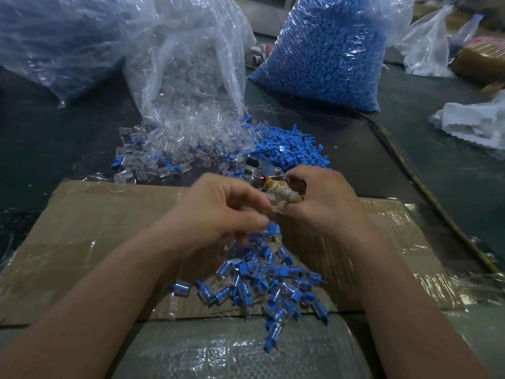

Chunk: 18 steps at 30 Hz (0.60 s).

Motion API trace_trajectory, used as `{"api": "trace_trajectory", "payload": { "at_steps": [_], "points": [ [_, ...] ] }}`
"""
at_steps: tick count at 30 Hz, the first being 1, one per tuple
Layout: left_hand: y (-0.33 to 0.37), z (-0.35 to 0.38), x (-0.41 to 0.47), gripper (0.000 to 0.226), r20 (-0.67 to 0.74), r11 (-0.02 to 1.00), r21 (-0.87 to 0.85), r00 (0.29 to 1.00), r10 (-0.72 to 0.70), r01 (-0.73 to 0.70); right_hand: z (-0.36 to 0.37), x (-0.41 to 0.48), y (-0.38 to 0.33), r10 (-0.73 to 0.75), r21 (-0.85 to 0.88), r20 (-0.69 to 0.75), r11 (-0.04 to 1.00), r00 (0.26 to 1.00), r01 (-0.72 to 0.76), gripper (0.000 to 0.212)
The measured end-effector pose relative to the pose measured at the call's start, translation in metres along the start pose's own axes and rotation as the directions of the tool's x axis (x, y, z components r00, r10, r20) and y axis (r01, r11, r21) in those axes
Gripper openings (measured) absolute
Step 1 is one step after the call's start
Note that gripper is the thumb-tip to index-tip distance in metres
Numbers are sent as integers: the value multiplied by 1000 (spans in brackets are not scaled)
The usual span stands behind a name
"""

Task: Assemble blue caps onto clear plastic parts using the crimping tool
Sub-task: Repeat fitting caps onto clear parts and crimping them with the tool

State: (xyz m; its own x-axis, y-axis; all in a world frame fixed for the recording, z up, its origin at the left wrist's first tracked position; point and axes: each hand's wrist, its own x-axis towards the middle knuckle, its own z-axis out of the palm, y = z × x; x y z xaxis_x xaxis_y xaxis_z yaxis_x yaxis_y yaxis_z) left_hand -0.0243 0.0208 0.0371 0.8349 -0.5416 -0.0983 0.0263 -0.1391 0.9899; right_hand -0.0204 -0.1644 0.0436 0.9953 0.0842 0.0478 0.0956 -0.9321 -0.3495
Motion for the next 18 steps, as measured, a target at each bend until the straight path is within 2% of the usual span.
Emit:
{"api": "trace_trajectory", "payload": {
  "at_steps": [3, 7, 9, 11, 12, 13, 15, 16, 18],
  "points": [
    [-1, 4, 2, 20, 130, 996, 93, 991, -21, 9, 1, -1, -1, 10, 15, 32, 1000, 999, -10, 40],
    [0, 1, 0, 27, 200, 991, 124, 980, 24, -50, 1, -1, -2, 19, -34, 89, 999, 996, -16, 36],
    [2, 1, -2, 23, 97, 999, 36, 995, 38, -42, 1, -1, -2, 25, -38, 130, 999, 991, -20, 33],
    [3, 2, 1, 14, -132, 985, -170, 991, -16, -7, 0, 0, -2, 33, -7, 185, 999, 982, -32, 37],
    [1, 0, 3, 7, -270, 981, -189, 963, -22, -30, 0, 0, -3, 29, 2, 209, 1000, 978, -30, 42],
    [-2, -4, 7, 1, -400, 995, -78, 916, 18, -54, -1, 0, -3, 21, 1, 224, 1000, 974, -22, 49],
    [-10, -12, 15, 13, -550, 971, 237, 819, 163, -34, -2, -1, -4, 3, -25, 237, 1000, 972, 3, 64],
    [-13, -15, 17, 18, -564, 935, 354, 797, 217, -4, -2, -1, -3, -7, -36, 242, 999, 970, 16, 69],
    [-20, -18, 21, 30, -506, 845, 533, 814, 283, 38, -2, -2, -2, -25, -32, 264, 999, 964, 34, 75]
  ]
}}
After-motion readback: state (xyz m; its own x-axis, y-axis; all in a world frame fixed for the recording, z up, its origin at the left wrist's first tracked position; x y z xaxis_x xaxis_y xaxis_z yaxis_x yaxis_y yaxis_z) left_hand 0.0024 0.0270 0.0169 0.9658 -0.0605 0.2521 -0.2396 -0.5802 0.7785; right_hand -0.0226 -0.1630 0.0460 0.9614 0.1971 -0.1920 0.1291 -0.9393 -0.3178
